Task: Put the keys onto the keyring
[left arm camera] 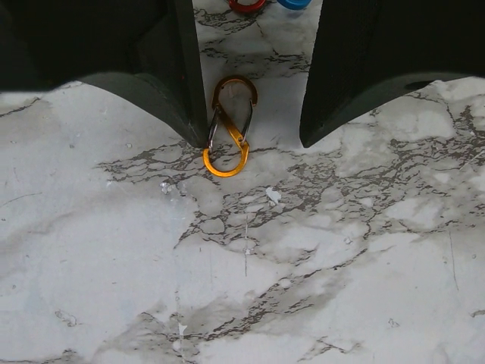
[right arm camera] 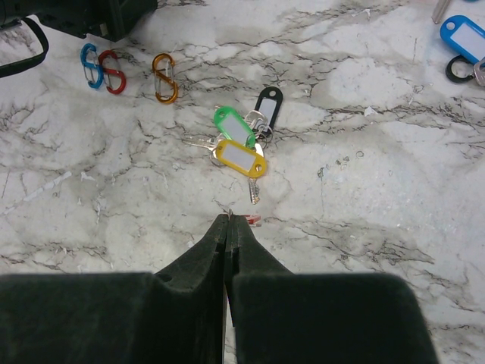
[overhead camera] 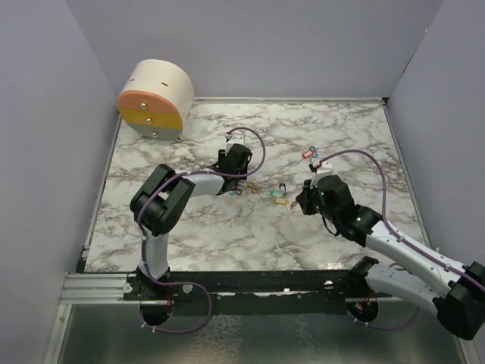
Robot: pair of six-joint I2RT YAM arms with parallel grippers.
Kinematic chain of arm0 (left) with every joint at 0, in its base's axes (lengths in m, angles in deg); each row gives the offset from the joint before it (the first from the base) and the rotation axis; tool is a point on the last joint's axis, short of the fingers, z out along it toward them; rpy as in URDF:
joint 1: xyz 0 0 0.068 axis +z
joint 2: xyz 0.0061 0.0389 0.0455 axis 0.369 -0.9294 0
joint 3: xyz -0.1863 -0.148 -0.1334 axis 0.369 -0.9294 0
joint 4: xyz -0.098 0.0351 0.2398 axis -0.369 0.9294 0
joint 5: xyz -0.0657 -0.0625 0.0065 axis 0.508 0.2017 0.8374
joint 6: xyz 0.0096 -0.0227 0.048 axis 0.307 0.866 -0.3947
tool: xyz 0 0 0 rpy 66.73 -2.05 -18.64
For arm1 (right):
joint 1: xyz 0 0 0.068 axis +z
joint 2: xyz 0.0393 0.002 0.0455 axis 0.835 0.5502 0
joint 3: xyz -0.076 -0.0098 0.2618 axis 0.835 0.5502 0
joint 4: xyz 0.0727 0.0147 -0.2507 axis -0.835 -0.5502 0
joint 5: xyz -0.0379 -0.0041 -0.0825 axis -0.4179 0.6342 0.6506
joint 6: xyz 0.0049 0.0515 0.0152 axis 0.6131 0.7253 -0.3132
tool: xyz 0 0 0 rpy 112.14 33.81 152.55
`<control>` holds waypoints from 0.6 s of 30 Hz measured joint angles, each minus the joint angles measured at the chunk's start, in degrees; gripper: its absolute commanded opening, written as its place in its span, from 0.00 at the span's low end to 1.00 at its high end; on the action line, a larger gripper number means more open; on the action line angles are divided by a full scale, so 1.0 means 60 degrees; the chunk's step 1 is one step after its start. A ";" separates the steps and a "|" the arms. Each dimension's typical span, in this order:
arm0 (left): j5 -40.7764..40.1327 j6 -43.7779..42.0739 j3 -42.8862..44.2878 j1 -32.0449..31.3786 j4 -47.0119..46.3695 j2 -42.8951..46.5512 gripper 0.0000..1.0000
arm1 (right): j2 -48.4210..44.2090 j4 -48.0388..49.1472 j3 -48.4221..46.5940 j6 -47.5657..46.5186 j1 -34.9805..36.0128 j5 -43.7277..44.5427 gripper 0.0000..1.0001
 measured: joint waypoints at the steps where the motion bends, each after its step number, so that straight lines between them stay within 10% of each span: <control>1: 0.0026 -0.0007 0.0000 0.0000 -0.0022 -0.0007 0.49 | 0.0004 0.0000 0.0000 0.0000 0.0000 0.0000 0.01; 18: 0.0160 0.0036 -0.0270 0.0000 -0.0484 0.0015 0.47 | 0.0029 0.0000 0.0000 0.0000 0.0000 0.0000 0.01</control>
